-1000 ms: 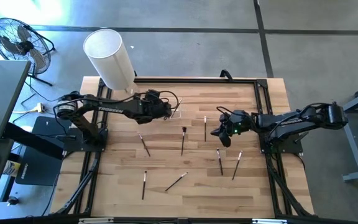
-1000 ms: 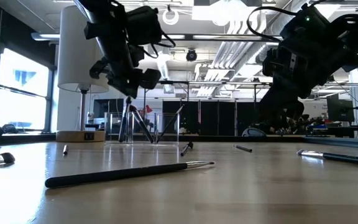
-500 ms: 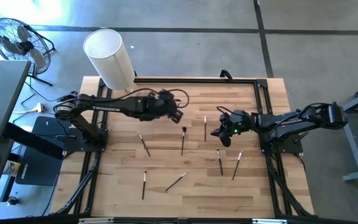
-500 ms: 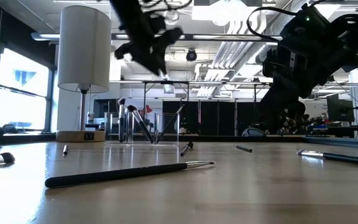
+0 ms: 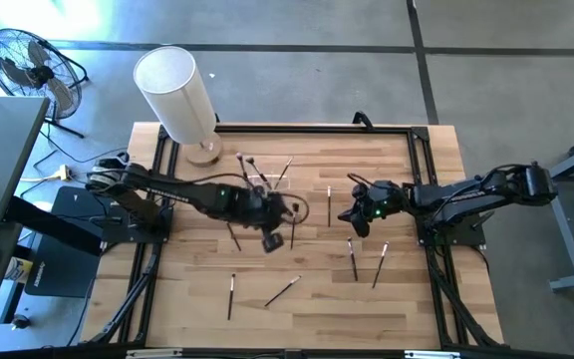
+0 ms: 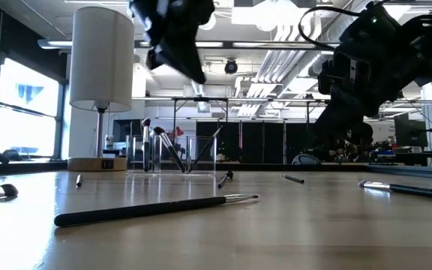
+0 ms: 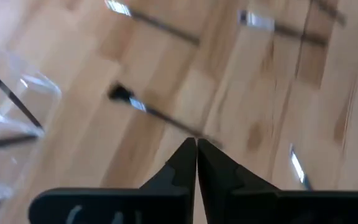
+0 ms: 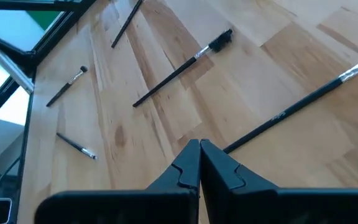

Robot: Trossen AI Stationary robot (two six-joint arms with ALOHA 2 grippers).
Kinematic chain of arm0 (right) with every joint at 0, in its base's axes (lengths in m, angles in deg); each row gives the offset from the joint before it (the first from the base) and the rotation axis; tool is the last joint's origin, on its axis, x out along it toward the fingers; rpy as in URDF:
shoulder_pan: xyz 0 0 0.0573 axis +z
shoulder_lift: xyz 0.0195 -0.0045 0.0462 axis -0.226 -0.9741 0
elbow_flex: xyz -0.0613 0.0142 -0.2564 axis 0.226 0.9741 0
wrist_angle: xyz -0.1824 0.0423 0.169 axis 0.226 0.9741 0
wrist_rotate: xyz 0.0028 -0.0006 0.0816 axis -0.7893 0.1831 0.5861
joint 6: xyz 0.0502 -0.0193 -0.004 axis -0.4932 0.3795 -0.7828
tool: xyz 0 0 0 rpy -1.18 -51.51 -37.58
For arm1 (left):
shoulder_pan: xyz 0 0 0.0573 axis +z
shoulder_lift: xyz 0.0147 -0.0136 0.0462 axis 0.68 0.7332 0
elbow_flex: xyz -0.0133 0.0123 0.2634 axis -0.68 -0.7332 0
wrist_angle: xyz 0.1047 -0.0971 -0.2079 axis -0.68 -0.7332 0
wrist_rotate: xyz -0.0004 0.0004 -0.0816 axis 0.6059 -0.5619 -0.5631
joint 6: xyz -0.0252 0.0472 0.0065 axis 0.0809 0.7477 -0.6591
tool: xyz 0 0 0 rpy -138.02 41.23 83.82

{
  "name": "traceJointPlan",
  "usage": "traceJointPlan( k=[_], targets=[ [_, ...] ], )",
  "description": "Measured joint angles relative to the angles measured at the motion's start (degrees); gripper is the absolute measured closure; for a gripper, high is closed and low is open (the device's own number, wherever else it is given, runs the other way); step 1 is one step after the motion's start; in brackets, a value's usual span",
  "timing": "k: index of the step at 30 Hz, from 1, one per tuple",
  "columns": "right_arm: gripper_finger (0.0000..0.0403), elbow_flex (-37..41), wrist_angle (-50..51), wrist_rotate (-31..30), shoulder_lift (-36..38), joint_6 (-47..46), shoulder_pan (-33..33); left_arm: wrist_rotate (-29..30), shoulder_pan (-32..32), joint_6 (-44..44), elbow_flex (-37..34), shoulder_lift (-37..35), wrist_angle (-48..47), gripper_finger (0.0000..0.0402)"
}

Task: Pick & Place Makeup Supplies
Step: Put the black makeup brush into the transparent organizer

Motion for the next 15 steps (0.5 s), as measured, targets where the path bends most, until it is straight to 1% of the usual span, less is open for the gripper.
traceJointPlan(
  k=[3, 6, 10, 12, 15],
  targets=[
    [0.0402, -1.1, 2.5, -6.0, 0.0, -3.1, 4.0, -3.4, -1.1, 0.3, -5.0, -2.2, -0.2, 0.0399],
    [0.0402, -6.0, 9.6, -13.0, -0.1, -5.1, 8.4, -3.9, -2.7, -0.3, -11.3, -6.5, 1.6, 0.0399],
    [0.0402, -16.0, 23.1, -21.1, -1.9, -8.5, 12.4, -4.2, -4.7, -0.5, -21.1, -14.7, 6.6, 0.04],
    [0.0402, -21.7, 30.4, -23.5, -3.6, -10.7, 13.3, -3.7, -5.6, -1.3, -25.0, -19.4, 8.5, 0.0401],
    [0.0402, -29.7, 41.0, -25.5, -7.3, -14.1, 14.1, -2.7, -6.4, -2.0, -29.8, -25.7, 7.9, 0.0401]
  ],
)
